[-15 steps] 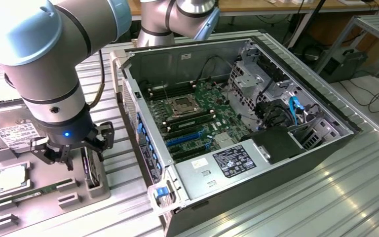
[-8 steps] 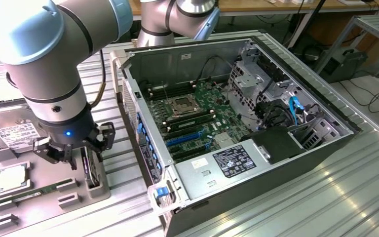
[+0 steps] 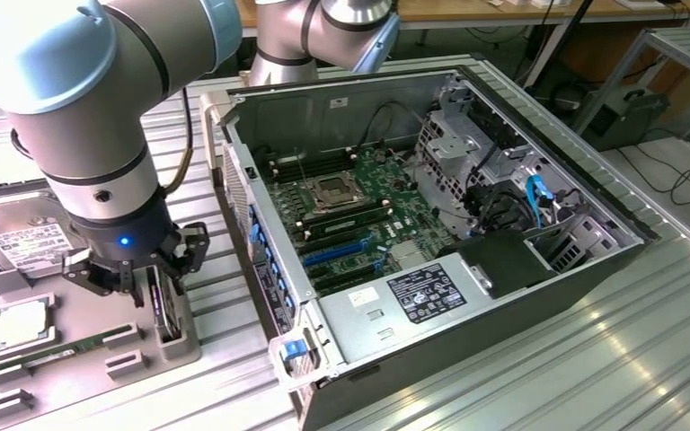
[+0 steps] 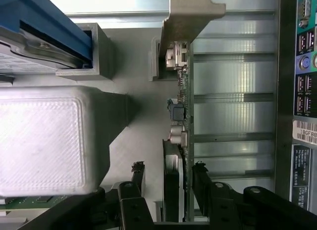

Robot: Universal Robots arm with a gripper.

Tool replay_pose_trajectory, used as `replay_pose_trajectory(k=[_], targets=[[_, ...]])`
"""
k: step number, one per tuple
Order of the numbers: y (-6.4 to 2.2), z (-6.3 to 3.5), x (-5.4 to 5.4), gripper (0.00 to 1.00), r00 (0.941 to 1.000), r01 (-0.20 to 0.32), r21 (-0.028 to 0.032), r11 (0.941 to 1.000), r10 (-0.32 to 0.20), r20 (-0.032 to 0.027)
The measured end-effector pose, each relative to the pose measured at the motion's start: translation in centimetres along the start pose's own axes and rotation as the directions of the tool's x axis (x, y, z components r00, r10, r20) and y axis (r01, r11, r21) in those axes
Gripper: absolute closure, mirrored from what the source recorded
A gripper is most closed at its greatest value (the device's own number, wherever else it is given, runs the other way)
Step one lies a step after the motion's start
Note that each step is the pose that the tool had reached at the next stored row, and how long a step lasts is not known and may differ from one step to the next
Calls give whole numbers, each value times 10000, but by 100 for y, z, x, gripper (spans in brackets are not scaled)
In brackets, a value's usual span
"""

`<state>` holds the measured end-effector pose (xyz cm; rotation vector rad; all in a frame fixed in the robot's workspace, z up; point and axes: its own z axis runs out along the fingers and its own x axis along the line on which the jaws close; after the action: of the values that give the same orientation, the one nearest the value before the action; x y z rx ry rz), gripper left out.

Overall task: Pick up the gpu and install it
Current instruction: 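Pick up the gpu and move the gpu toward the slot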

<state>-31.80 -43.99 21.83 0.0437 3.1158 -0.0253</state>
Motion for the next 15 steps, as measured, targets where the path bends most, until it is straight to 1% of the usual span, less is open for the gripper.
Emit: replay_pose_trajectory(k=[2,3,9,10,12,15], targets=[[0,-1,0,50,10000,0,1,10000,0,-1],[0,-1,0,58,10000,0,1,10000,0,0],[0,-1,-2,58,10000,0,1,10000,0,-1],[0,0,-2,59,10000,0,0,10000,0,0],[0,0,-6,72,10000,0,1,10000,0,-2],[0,0,-13,72,10000,0,2,10000,0,-2]])
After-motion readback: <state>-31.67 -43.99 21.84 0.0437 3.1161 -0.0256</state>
